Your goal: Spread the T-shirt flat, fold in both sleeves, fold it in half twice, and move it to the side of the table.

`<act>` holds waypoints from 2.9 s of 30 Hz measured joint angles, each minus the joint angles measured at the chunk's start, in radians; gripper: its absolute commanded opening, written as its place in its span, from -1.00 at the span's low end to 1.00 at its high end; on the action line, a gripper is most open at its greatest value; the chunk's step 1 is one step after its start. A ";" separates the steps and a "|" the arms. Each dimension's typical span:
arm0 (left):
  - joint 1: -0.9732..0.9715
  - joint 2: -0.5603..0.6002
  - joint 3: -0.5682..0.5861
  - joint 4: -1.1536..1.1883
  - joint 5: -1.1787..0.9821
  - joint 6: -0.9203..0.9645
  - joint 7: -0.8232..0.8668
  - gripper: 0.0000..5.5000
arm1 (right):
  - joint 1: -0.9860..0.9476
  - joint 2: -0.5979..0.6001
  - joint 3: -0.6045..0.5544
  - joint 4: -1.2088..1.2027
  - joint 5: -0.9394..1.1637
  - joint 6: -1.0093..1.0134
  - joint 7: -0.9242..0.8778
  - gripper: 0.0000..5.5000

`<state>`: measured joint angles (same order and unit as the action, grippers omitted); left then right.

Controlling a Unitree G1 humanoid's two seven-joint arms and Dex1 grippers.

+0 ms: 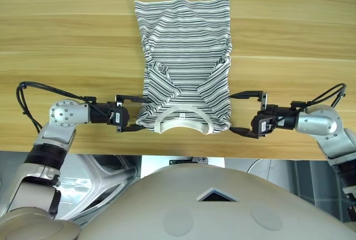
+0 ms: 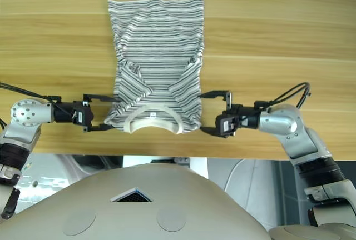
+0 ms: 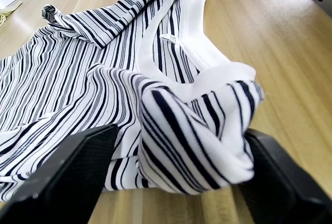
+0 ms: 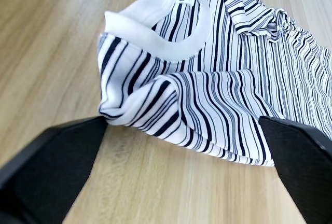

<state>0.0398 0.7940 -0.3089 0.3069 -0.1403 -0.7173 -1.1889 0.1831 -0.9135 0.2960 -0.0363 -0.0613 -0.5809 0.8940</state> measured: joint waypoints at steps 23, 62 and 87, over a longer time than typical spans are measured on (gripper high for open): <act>-0.001 0.007 -0.034 0.010 0.023 -0.024 0.000 -0.74 | 0.012 -0.006 0.065 -0.009 -0.017 0.000 0.001 -0.57; 0.240 0.229 0.241 -0.532 -0.340 0.069 -0.121 -0.97 | 0.356 -0.209 -0.285 -0.466 0.242 -0.126 0.065 -1.00; -0.121 0.065 0.267 -0.323 -0.252 0.269 -0.014 -0.97 | -0.258 0.136 -0.172 -0.181 -0.008 0.288 -0.134 -1.00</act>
<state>-0.0815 0.8586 -0.0417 -0.0160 -0.3923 -0.4487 -1.2031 -0.0744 -0.7772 0.1239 -0.2169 -0.0691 -0.2929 0.7598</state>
